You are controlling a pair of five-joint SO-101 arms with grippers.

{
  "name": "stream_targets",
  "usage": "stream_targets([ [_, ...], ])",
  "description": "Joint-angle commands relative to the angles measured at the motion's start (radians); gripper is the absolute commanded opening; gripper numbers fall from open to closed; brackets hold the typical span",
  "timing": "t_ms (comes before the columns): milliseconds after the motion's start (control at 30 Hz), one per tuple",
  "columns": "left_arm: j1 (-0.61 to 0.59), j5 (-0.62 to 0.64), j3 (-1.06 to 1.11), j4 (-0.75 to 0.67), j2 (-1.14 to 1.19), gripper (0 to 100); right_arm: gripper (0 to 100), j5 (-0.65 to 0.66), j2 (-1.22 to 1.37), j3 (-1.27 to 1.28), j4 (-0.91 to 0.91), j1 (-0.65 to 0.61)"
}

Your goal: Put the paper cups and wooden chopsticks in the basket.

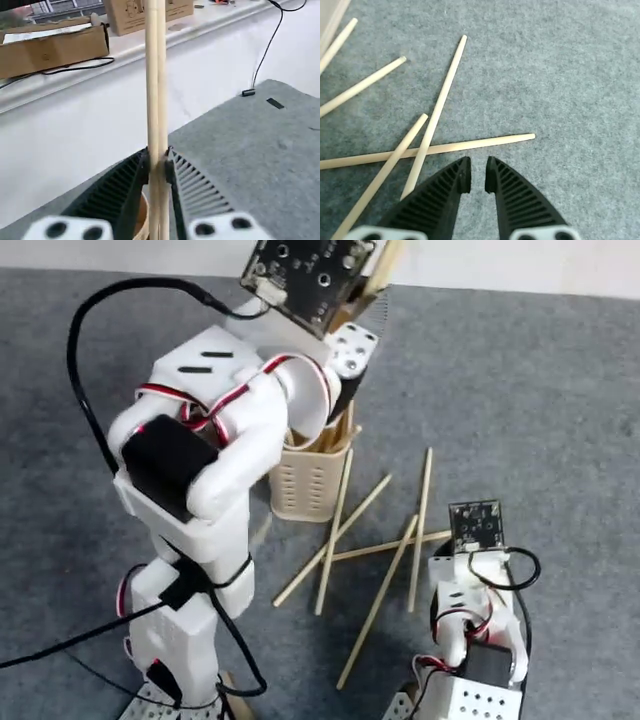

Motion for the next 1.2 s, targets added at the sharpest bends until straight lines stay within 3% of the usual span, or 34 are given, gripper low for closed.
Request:
stream_targets([
  [0,-0.053,-0.012,-0.016,-0.041,0.002,0,6.7,0.008,-0.010,0.128,-0.015,-0.007],
  [267,-0.088,-0.012,-0.018,-0.112,0.131,2,6.7,0.008,-0.010,0.128,-0.015,-0.007],
  [1167,-0.101,-0.009,-0.016,-0.117,0.114,12,6.7,0.008,-0.010,0.128,-0.016,-0.007],
])
